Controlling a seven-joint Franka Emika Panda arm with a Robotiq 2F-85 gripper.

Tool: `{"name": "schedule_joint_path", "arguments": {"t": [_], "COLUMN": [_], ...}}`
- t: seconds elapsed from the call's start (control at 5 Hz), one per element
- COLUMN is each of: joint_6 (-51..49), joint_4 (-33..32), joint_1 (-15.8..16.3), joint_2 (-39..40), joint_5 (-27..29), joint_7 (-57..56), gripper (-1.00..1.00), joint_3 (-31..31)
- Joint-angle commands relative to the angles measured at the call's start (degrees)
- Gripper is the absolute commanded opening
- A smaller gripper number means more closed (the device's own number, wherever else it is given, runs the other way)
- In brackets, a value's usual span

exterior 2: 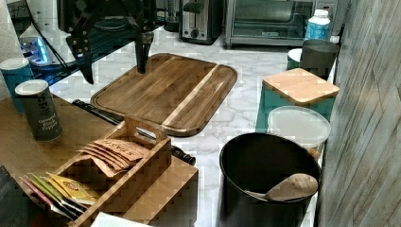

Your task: Open the drawer.

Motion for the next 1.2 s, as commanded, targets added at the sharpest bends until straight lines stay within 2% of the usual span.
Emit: {"name": "schedule_joint_path", "arguments": {"t": [0.2, 0.6, 1.0, 1.2], "joint_6": [-0.1, 4.4, 9.7, 11.9], "joint_4": [0.2, -2.2, -4.4, -5.6], "joint_1": [3.7, 4.2, 4.5, 9.1], "joint_2": [-0.3, -0.5, 2.5, 3.9], "joint_5": [-9.5, -10.3, -7.2, -4.2], "joint_7": [-2.9, 0.0, 4.9, 5.8], "gripper": [1.0, 1.0, 1.0, 1.0], "joint_3": [1.9, 1.5, 1.5, -3.1]}}
